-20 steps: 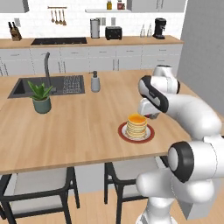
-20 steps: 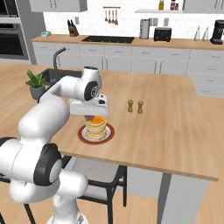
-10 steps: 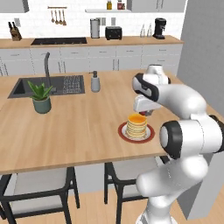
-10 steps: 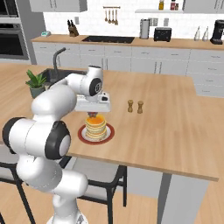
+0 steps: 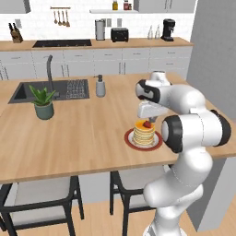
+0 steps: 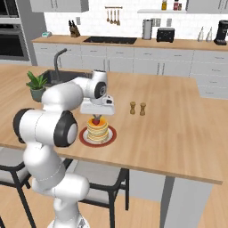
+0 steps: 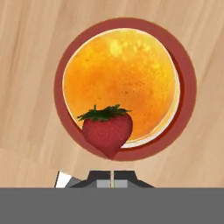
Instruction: Take the strawberry from the fridge and place it on top of the pancake, located on the dining counter.
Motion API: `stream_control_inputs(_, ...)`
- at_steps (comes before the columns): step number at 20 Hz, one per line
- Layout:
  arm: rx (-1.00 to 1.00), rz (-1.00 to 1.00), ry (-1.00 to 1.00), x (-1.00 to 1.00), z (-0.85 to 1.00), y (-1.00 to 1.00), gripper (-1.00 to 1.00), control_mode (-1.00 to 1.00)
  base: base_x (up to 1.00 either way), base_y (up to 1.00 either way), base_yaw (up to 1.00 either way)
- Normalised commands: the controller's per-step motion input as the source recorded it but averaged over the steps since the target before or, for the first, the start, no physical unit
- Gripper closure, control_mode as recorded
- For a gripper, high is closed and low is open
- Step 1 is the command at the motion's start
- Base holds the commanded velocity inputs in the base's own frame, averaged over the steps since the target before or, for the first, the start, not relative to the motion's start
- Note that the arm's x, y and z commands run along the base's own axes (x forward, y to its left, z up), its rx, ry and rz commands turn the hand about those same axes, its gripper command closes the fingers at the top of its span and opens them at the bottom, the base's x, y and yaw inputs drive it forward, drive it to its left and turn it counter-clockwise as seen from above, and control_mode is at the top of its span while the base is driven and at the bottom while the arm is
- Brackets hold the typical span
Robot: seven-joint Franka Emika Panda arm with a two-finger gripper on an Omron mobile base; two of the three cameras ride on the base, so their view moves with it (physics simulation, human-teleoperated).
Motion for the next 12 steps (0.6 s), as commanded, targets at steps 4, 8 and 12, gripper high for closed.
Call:
stream_control_inputs(4,0.0,0.02,0.0,0.3,-0.27,0.01,1.0,-1.0,0.0,0.0,0.0)
stream_control_inputs(8,0.0,0.0,0.0,0.06,-0.03,0.0,1.0,-1.0,0.0,0.0,0.0)
stream_control_inputs(12,0.0,0.0,-0.01,0.0,0.0,0.0,1.0,-1.0,0.0,0.0,0.0)
